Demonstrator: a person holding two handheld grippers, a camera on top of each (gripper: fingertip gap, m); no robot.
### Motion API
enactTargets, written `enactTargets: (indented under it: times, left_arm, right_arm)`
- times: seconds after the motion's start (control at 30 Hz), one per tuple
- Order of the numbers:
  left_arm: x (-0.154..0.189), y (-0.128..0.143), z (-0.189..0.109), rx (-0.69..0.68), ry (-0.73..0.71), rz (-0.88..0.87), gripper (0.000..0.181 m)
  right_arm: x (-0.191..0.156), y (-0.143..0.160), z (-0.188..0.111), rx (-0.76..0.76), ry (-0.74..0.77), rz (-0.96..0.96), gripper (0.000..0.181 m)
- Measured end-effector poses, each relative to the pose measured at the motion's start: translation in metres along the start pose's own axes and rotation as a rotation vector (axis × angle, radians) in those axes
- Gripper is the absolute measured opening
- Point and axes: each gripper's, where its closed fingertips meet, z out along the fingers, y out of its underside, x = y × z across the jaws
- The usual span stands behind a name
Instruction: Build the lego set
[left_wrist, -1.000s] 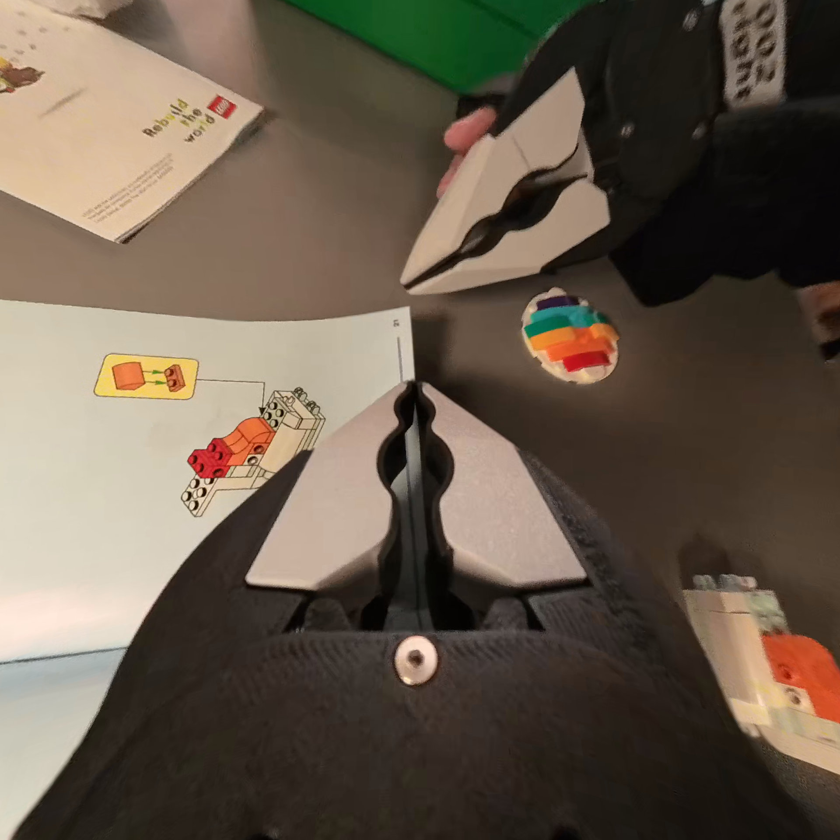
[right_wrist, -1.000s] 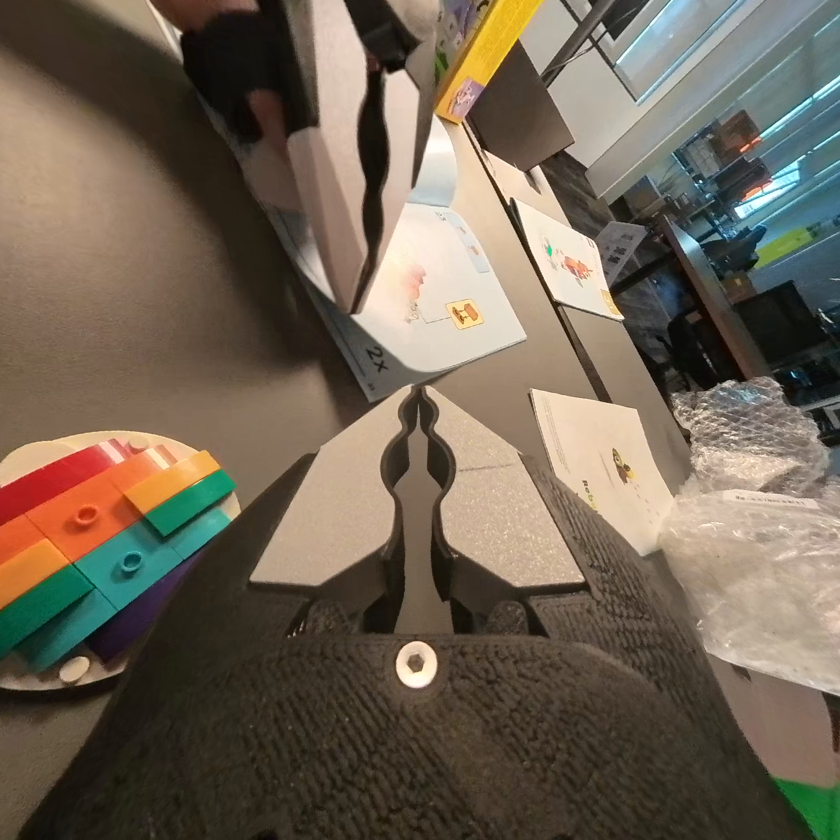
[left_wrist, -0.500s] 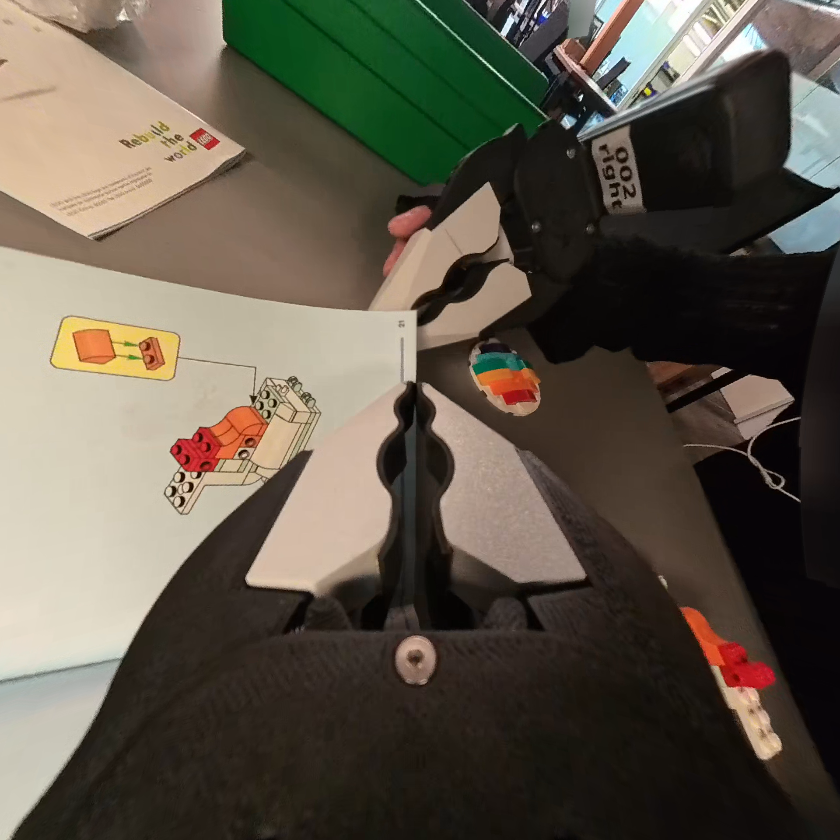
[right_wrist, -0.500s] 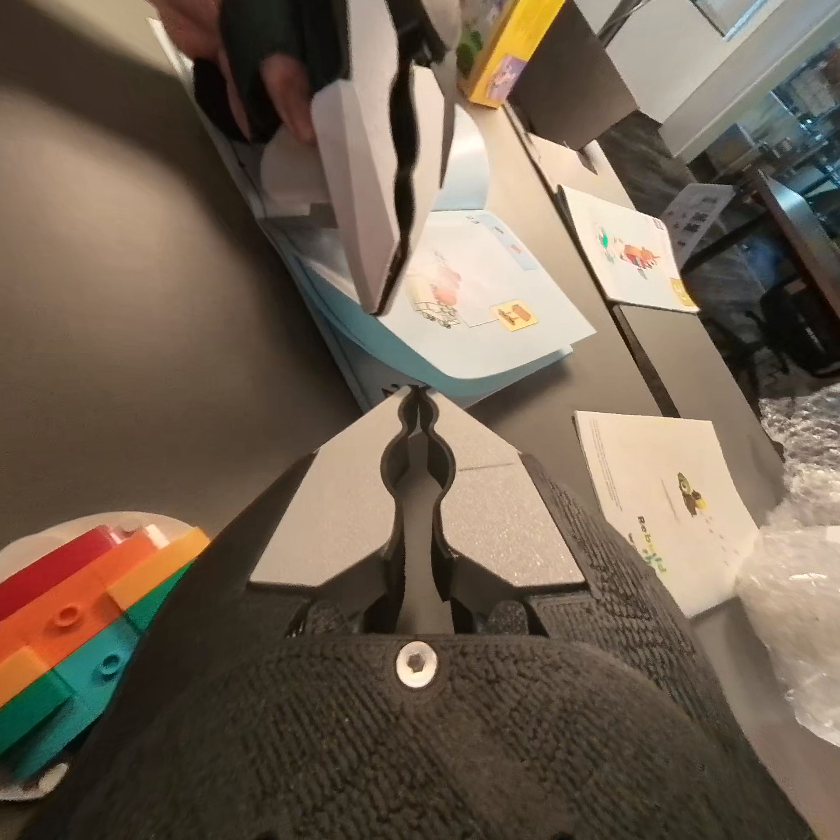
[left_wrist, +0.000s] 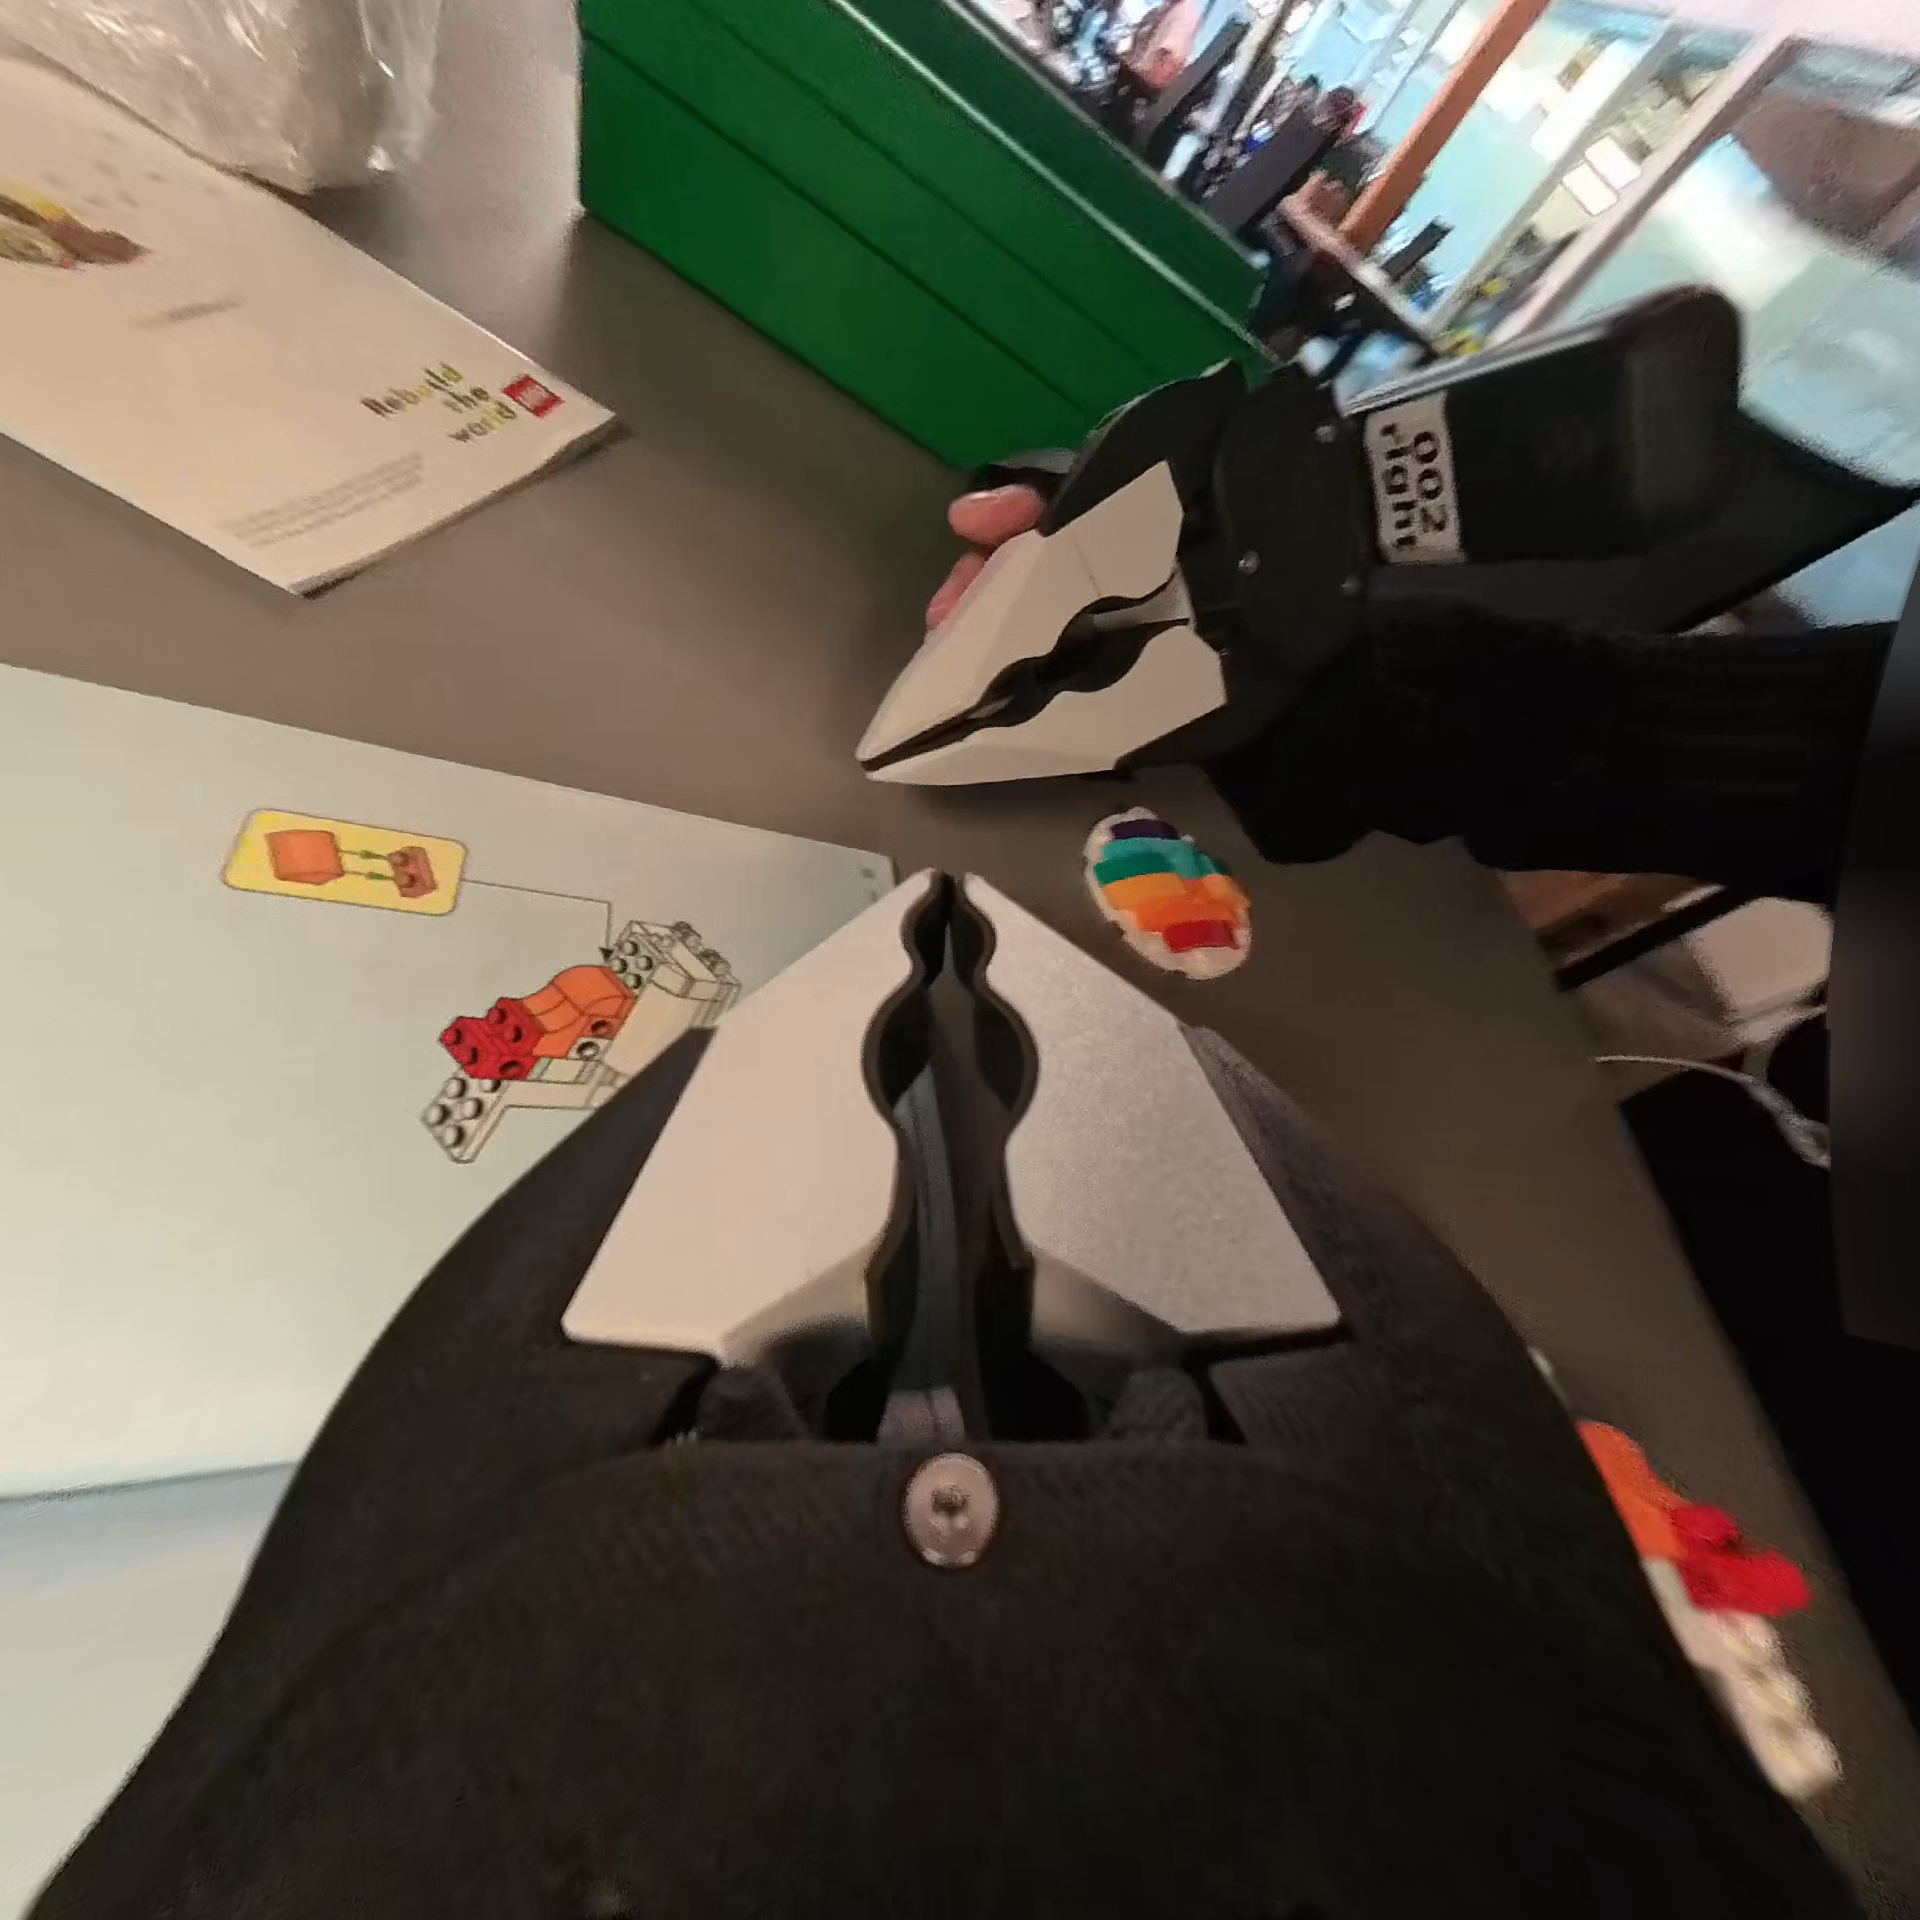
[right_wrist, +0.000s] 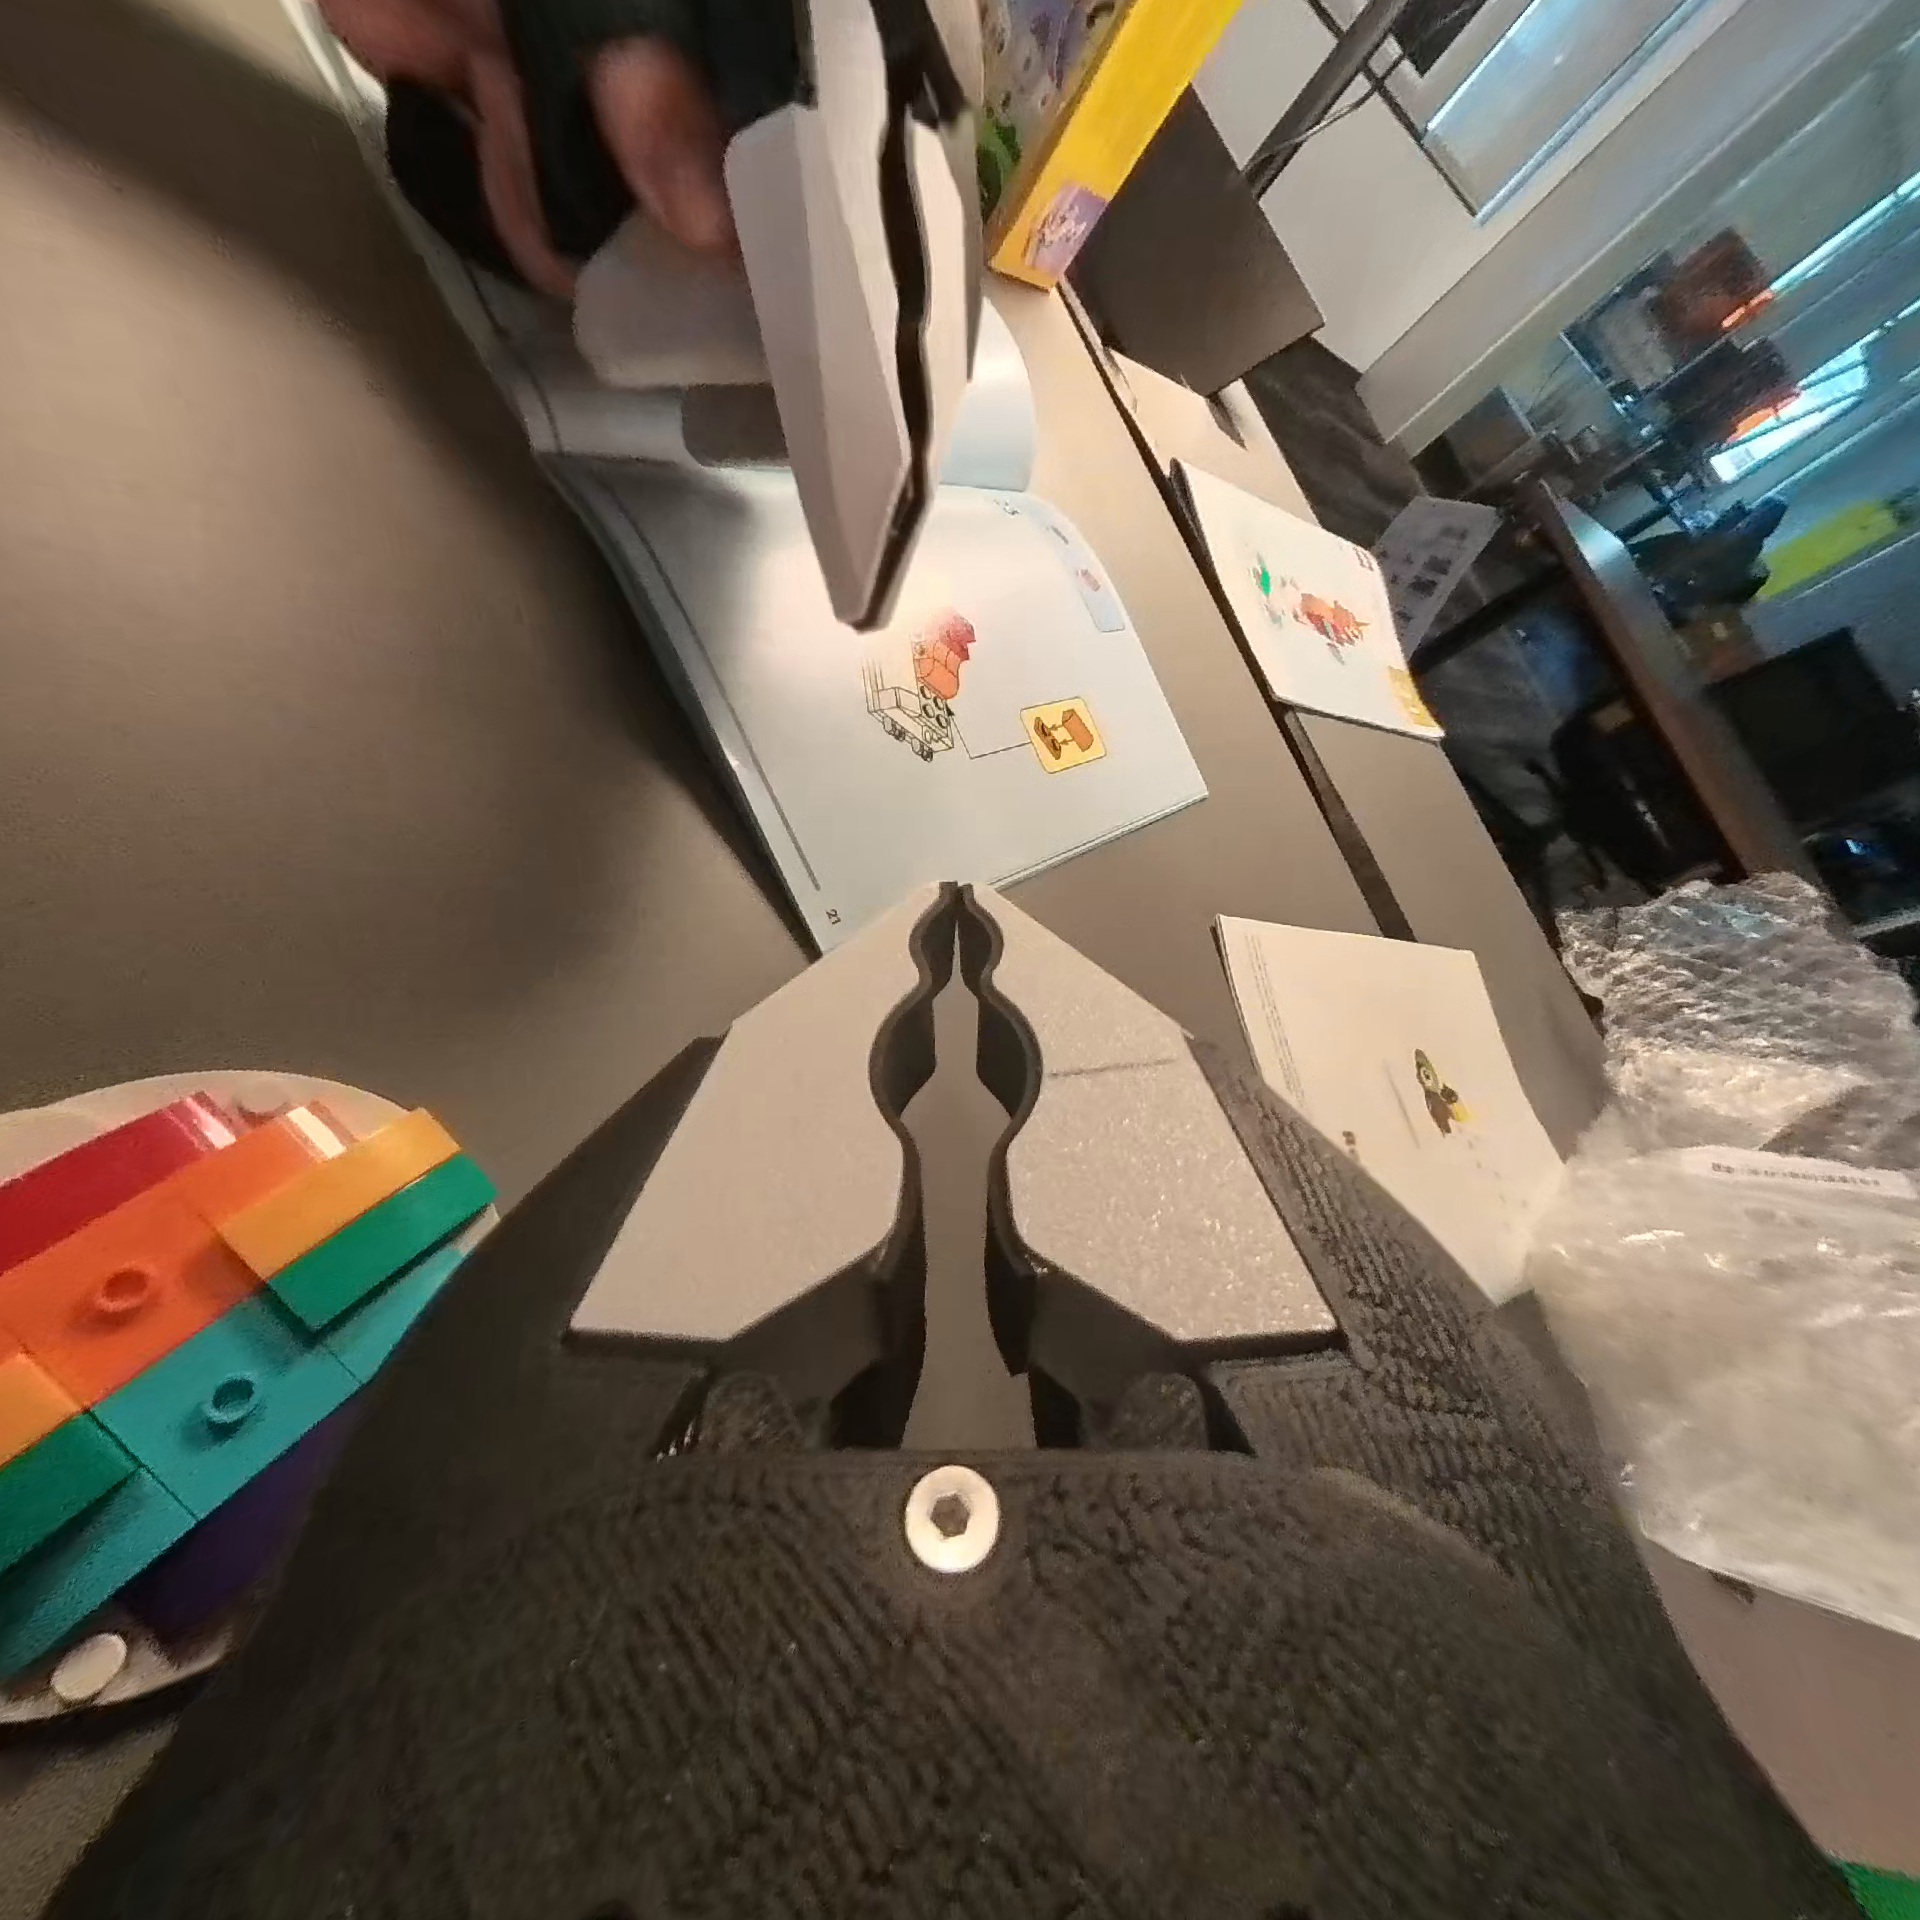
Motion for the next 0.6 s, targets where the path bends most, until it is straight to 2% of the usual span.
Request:
enactTargets:
  times: [0.07, 0.1, 0.13, 0.17, 0.23, 0.37, 0.6]
  left_arm:
    - [-0.004, 0.002, 0.001, -0.022, -0.117, 0.123, 0.0]
    - [-0.006, 0.003, 0.002, -0.046, -0.178, 0.189, 0.014]
    - [-0.014, 0.003, 0.003, -0.069, -0.276, 0.232, 0.047]
    - [-0.019, 0.005, 0.004, -0.104, -0.343, 0.276, 0.06]
    - [-0.024, 0.014, 0.009, -0.188, -0.41, 0.356, 0.068]
    - [-0.027, 0.032, 0.019, -0.291, -0.417, 0.407, 0.062]
    - [-0.027, 0.032, 0.016, -0.279, -0.387, 0.376, 0.031]
  right_arm:
    - [0.003, 0.001, 0.0, 0.002, 0.025, -0.009, 0.0]
    - [0.004, 0.001, 0.0, 0.007, 0.037, -0.018, 0.0]
    - [0.004, 0.0, 0.0, 0.012, 0.044, -0.027, 0.0]
    - [0.004, -0.001, 0.0, 0.018, 0.049, -0.035, 0.0]
    - [0.003, -0.002, -0.001, 0.024, 0.053, -0.046, 0.0]
    - [0.003, -0.003, -0.001, 0.026, 0.053, -0.047, 0.0]
    - [0.001, -0.002, 0.0, 0.017, 0.047, -0.056, 0.0]
